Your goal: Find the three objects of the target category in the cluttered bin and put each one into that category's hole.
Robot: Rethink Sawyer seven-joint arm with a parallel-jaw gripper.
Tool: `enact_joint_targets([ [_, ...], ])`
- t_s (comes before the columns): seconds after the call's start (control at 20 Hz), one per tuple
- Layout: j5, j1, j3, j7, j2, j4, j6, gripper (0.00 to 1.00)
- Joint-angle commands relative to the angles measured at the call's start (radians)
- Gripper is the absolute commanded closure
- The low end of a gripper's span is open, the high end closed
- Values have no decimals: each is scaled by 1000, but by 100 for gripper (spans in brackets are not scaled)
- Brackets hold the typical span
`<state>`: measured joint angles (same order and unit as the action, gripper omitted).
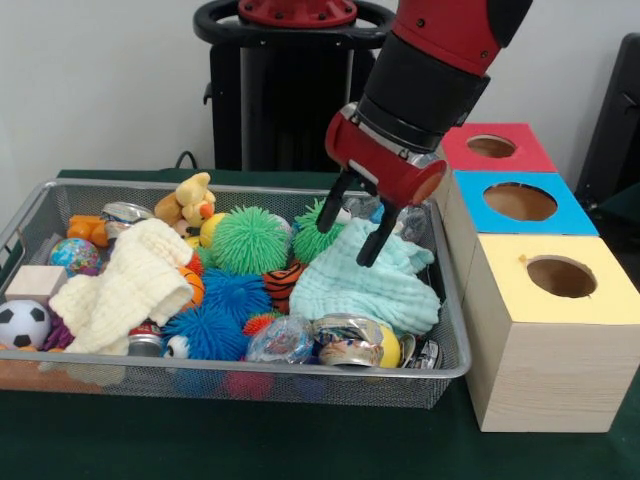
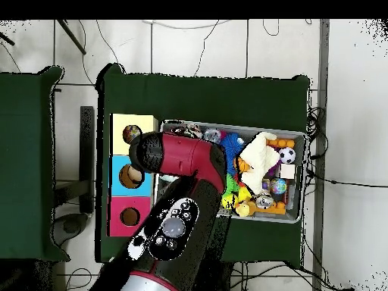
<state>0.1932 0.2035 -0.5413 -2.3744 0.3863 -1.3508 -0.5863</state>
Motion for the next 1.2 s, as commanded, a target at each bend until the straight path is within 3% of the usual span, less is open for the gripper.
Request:
enact_joint_targets([
  [0.05,-10,-10,163,-51,-5,-119,-21,0],
  [0.45,-33,-4,164,-61,-22,-149,81,0],
  [0.75,-53,20,128,-104,-64,-138,216,0],
  [1.2,-26,36,97,-131,-109,-126,333,0],
])
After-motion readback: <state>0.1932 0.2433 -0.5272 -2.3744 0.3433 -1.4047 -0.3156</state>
